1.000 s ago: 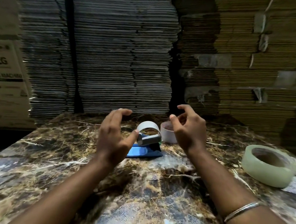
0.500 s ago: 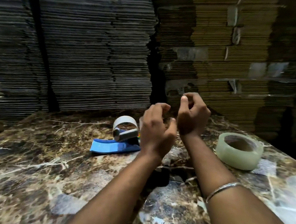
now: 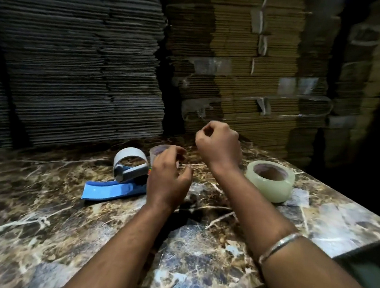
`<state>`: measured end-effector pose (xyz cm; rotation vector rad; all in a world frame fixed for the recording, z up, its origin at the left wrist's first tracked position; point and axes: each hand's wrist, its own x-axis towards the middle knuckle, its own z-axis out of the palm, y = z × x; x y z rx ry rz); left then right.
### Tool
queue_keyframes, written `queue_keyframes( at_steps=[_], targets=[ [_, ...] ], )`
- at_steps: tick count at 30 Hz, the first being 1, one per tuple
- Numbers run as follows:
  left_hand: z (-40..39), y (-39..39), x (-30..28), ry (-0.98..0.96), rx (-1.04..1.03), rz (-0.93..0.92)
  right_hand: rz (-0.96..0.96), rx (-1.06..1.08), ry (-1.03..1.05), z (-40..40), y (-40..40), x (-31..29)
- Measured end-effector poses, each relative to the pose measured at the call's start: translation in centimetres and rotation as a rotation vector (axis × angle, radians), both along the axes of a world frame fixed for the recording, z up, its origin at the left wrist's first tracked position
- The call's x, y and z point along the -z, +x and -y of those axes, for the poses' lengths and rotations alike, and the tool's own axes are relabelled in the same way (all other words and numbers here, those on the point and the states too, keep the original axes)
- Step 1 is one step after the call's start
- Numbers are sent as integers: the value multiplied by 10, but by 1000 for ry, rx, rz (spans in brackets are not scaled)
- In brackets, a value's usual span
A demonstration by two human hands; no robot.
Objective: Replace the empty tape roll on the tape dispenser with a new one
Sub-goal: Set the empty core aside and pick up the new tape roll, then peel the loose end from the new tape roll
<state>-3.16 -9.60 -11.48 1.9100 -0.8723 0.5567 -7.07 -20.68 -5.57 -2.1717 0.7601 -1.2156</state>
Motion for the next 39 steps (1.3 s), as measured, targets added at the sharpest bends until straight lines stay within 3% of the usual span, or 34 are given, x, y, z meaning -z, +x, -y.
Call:
queue_keyframes(
  at_steps=[6,12,17,28,35,39],
  targets=[
    [0,-5,-4,-31,0,-35,-384,83,-283,27,-52,19],
    [2,-3,-1,-42,28,-64,-657,222,-340,43,-94,20],
    [0,3,3,-72,39,-109,-749,217,-278,41,-101,13],
    [1,5,9,-35,122,-260,-691,195,-212,30,-94,16],
    [0,-4,4,-156,476,-625,-391,75,-57,19,-81,23],
    [0,-4,4,-166,534,-614,-229,-88,50,11,-73,28]
  ],
)
